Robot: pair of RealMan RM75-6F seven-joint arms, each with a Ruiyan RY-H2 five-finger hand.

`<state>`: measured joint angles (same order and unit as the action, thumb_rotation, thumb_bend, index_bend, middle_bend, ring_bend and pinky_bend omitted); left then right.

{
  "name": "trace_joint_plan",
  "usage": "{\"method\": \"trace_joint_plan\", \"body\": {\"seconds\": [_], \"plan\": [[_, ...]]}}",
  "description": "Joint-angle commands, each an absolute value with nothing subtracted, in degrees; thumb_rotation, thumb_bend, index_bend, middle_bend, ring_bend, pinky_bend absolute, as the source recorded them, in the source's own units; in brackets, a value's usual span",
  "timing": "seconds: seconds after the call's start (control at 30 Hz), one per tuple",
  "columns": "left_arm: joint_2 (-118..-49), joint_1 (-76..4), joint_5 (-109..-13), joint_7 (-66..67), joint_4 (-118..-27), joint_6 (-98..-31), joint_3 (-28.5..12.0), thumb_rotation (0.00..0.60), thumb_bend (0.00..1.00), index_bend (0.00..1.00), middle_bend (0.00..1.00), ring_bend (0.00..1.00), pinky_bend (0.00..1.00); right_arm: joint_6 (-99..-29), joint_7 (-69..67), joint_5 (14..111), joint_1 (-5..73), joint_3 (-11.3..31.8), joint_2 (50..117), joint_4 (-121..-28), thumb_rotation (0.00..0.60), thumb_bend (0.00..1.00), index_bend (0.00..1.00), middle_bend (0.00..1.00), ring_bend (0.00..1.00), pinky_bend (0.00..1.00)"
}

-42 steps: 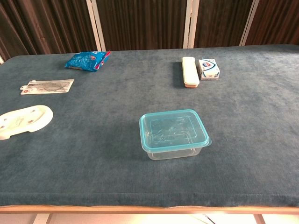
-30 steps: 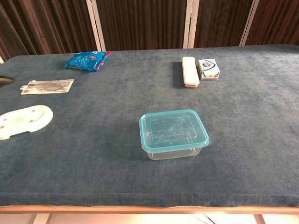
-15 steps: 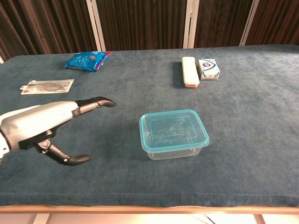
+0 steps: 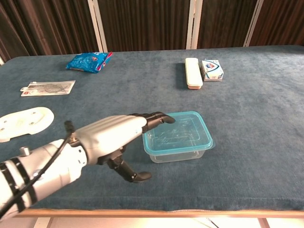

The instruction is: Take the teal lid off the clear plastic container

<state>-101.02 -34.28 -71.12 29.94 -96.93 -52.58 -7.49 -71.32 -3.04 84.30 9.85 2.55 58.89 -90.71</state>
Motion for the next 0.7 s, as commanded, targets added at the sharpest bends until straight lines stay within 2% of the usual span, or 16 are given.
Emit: {"method": "trace_joint_plan", "body": {"seconds": [0.03, 0.37, 0.7], "plan": [[-105.1, -37.0, -66.7, 32.2, -93.4, -52.4, -9.7, 0.600, 0.26, 0.00, 0.00, 0.00, 0.00, -70.9, -3.3, 84.5, 10.3, 2.5, 59.1, -90.5, 0.600, 0.33, 0.00, 0.00, 0.00, 0.00], [-111.1, -40.8, -64.9, 34.1, -85.3, -55.3, -12.2, 0.600, 0.26, 0.00, 0.00, 0.00, 0.00, -70.5, -5.2, 84.7, 10.5, 1.7, 59.5, -89.2, 0.600, 0.33, 0.00, 0.00, 0.00, 0.00], [-110.9, -42.5, -62.8, 32.6, -81.2, -55.8, -14.5, 0.600, 0.26, 0.00, 0.00, 0.00, 0.00, -71.2, -6.4, 84.8, 10.1, 1.2, 59.2, -88.6, 0.600, 0.33, 0.00, 0.00, 0.00, 0.00]]}}
